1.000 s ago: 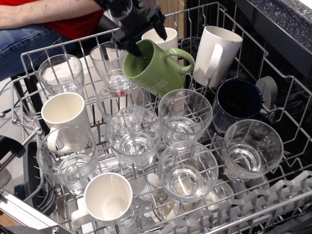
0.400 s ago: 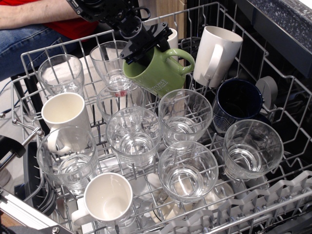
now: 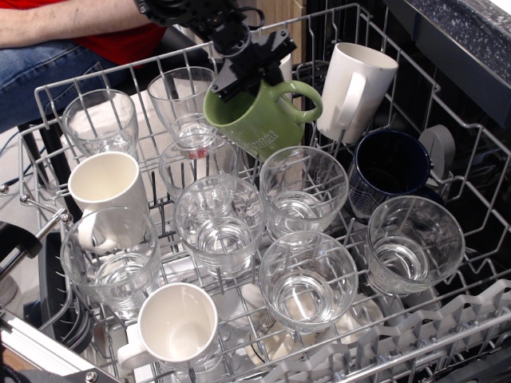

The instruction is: Pick up green mug

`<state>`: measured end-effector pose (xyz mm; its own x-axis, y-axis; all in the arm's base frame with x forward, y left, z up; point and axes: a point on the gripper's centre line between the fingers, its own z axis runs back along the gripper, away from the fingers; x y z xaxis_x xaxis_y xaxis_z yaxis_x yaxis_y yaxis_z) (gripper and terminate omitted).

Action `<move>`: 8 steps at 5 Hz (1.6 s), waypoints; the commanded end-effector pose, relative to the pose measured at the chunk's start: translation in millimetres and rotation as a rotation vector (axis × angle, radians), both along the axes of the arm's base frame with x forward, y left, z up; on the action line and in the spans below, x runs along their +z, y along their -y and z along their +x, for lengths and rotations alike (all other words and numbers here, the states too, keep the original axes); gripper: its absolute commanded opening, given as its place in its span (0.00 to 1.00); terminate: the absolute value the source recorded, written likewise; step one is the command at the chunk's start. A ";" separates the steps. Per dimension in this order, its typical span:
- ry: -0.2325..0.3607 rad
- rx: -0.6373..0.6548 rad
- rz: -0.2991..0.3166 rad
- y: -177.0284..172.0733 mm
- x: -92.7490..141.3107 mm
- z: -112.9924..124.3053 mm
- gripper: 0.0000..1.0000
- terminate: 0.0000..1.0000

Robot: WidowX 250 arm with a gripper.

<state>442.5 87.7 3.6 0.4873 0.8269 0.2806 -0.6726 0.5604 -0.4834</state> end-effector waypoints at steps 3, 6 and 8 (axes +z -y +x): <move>-0.088 0.045 0.072 21.8 89.2 17.8 0.00 0.00; -0.214 0.006 0.051 1.2 168.0 15.0 0.00 0.00; -0.308 -0.122 0.169 -7.8 186.3 2.4 0.00 1.00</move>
